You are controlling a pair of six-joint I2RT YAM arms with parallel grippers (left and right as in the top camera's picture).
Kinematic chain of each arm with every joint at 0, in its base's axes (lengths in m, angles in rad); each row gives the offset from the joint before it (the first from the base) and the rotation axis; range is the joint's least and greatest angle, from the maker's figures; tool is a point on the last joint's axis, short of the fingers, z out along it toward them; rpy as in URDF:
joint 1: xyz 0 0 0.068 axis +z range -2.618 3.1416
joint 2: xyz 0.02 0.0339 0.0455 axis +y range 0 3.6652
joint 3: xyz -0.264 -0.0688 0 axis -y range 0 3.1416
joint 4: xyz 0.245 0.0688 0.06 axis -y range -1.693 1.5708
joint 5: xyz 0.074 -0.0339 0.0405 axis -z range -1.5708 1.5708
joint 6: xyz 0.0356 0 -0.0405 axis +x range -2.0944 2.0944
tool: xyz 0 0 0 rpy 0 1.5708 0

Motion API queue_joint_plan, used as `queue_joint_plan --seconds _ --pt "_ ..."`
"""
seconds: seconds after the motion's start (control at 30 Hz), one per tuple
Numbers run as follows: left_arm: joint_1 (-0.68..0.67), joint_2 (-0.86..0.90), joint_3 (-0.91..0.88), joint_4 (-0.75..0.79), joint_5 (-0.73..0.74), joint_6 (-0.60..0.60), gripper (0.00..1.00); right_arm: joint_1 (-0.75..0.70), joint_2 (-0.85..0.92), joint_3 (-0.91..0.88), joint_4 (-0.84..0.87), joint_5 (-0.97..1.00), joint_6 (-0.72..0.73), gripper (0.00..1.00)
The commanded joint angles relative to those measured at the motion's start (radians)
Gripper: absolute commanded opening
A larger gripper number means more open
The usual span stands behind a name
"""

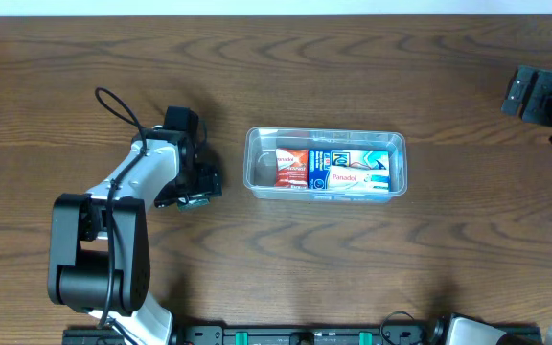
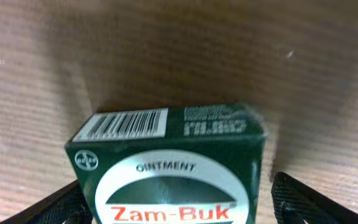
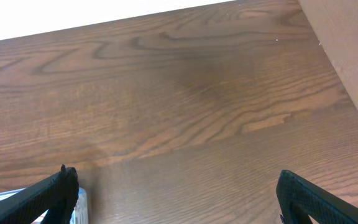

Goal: Pack container
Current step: 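Lower left gripper onto the green Zam-Buk box and grasp it, then carry the green box with left gripper over the container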

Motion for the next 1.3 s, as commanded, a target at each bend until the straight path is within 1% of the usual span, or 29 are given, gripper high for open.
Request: queue_joint_plan --seconds 0.0,0.13,0.23,0.43,0.5,0.77,0.97,1.17,1.27 --pt "0.004 0.010 -0.004 0.005 -0.011 0.016 0.84 -0.006 0.002 0.002 -0.001 0.004 0.017 0.99" --pt "0.004 0.010 -0.004 0.006 -0.011 0.016 0.63 -0.006 0.002 0.002 -0.001 0.004 0.017 0.99" --pt "0.004 0.010 -0.004 0.005 -0.011 0.016 0.54 -0.006 0.002 0.002 -0.001 0.003 0.017 0.99" --pt "0.004 0.008 0.006 -0.005 0.001 0.013 0.51 -0.006 0.002 0.002 -0.001 0.003 0.017 0.99" --pt "0.004 0.007 0.035 -0.035 0.017 0.013 0.51 -0.006 0.002 0.002 -0.001 0.003 0.017 0.99" --pt "-0.031 -0.031 0.259 -0.268 0.023 0.021 0.51 -0.006 0.002 0.002 -0.001 0.003 0.017 0.99" --pt "-0.139 -0.095 0.391 -0.369 0.023 0.024 0.51 -0.006 0.002 0.002 -0.001 0.003 0.017 0.99" --pt "-0.275 -0.158 0.442 -0.348 0.006 -0.004 0.52 -0.006 0.002 0.002 -0.001 0.003 0.017 0.99" --pt "-0.317 -0.175 0.446 -0.324 -0.009 -0.034 0.52 -0.006 0.002 0.002 -0.001 0.004 0.017 0.99"
